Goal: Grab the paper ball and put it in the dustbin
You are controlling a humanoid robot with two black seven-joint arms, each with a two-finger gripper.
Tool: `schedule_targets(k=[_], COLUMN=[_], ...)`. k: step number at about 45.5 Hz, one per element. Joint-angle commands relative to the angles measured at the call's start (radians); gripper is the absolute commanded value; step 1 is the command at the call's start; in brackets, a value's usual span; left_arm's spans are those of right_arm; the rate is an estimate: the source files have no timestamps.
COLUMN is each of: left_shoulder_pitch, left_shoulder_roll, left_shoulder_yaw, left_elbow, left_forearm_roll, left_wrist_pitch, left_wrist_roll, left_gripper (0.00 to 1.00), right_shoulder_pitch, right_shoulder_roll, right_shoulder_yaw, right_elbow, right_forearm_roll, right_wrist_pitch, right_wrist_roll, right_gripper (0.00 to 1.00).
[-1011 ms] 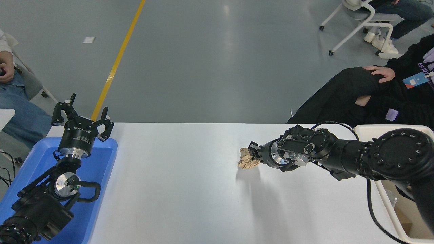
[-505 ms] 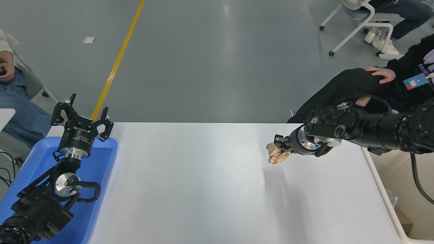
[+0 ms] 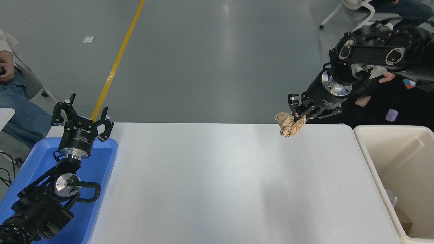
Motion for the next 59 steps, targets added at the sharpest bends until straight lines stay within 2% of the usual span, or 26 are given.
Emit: schedule_targets(k=[1,9,20,27,32,35,48,59], left_shoulder_pitch=[0.002,0.002,0.003,0.003,0.003,0.003,0.003,0.003], left_shoulder_roll=[0.0,0.0,0.0,0.0,0.0,0.0,0.0,0.0], left_shoulder_yaw=[0.0,0.0,-0.002,-0.002,-0.002,-0.002,-0.002,-0.002], left_elbow=[0.0,0.001,0.0,0.001,0.0,0.0,0.001,0.0], left_forearm_roll=[0.0,0.0,0.0,0.0,0.0,0.0,0.0,0.0], left_wrist_pitch=[0.0,0.002,0.002,0.002,0.002,0.003,0.003,0.003], left_wrist_roll=[0.0,0.0,0.0,-0.001,-0.001,-0.001,-0.001,-0.001], left_gripper=[0.99,0.99,0.99,0.99,0.99,0.99,0.99,0.99], right_shoulder_pitch=[0.198,0.247,0.18,0.037,-0.142,-0.273,-0.802,-1.165], right_shoulder_roll=[-0.035,-0.13,-0.405,-0.526,-0.576,-0.589,-0.572,-0.402], right_shoulder_yaw=[-0.091,-0.179,-0.265,-0.249,-0.22,-0.17,0.143,0.407], right_elbow=[0.006,0.0,-0.046,-0.101,-0.168,-0.188,-0.378,-0.585], right_forearm_roll=[0.014,0.009,-0.032,-0.11,-0.109,-0.111,-0.114,-0.115], right_wrist_pitch=[0.037,0.037,0.037,0.037,0.037,0.032,-0.315,-0.674], right_wrist_roll=[0.002,0.002,-0.003,-0.003,0.0,0.0,0.003,0.005], right_gripper=[0.0,0.0,0.0,0.0,0.0,0.0,0.0,0.0])
